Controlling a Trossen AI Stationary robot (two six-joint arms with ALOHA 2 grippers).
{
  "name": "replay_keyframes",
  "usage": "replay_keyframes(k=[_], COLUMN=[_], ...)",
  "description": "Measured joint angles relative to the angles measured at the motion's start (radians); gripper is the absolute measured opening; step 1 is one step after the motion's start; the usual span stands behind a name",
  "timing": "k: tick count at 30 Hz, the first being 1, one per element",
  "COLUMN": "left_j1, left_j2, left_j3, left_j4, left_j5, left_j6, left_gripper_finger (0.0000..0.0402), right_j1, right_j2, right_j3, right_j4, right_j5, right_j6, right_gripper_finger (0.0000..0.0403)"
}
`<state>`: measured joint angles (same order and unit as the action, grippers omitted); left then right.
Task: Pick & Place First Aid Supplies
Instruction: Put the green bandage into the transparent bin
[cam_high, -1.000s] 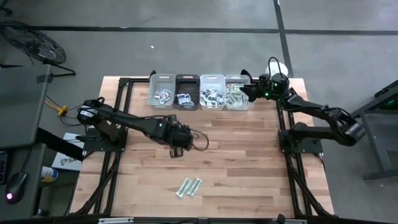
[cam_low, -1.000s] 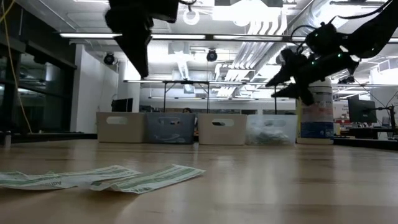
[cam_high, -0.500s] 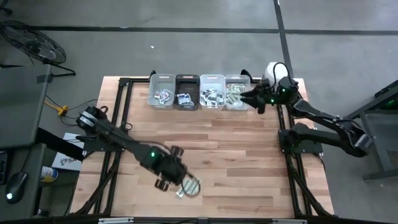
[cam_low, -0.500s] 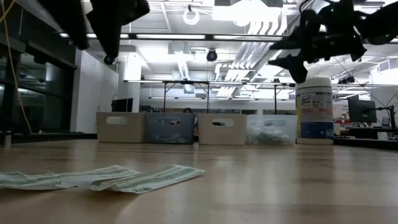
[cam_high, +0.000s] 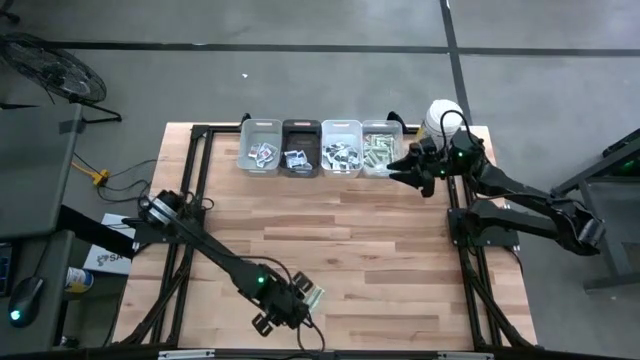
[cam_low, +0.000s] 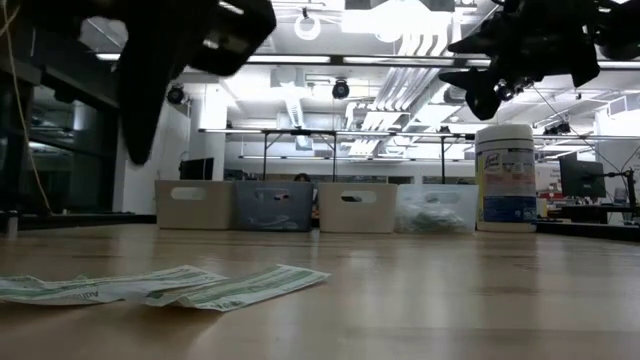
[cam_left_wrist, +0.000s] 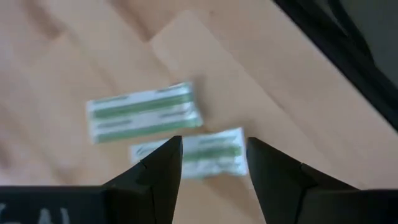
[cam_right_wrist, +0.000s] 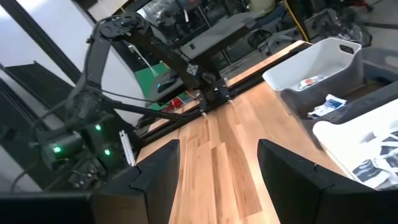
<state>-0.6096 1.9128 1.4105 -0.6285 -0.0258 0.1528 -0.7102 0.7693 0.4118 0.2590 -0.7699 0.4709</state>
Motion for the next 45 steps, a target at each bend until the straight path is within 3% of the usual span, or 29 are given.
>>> replay_keyframes(k=[6, 21, 25, 35, 40, 45], left_j1=[-0.002, 0.000, -0.001, -0.001, 0.000, -0.002], left_j2=[0.069, 0.193, 0.200, 0.200, 0.194, 0.190], left_j3=[0.000, 0.006, 0.006, 0.005, 0.007, 0.088], left_j4=[0.009, -0.009, -0.010, -0.005, -0.020, -0.157], left_j5=[0.070, 0.035, 0.031, 0.065, 0.064, -0.003], left_j6=[-0.003, -0.071, -0.110, -0.166, -0.185, -0.125], left_gripper_finger=[0.0174, 0.0169, 0.0137, 0.0011, 0.0006, 0.0002], right_j1=[0.029, 0.091, 0.106, 0.118, 0.118, 0.118], right_j2=[-0.017, -0.017, -0.017, -0.017, -0.017, -0.017], right_j3=[0.000, 0.000, 0.000, 0.000, 0.000, 0.000], right_j4=[-0.005, -0.009, -0.009, -0.009, -0.016, -0.043], right_j5=[0.007, 0.029, 0.030, 0.034, 0.029, 0.011], right_j6=[0.014, 0.028, 0.029, 0.022, 0.019, 0.020], right_gripper_finger=[0.0209, 0.0209, 0.0209, 0.0209, 0.0209, 0.0209])
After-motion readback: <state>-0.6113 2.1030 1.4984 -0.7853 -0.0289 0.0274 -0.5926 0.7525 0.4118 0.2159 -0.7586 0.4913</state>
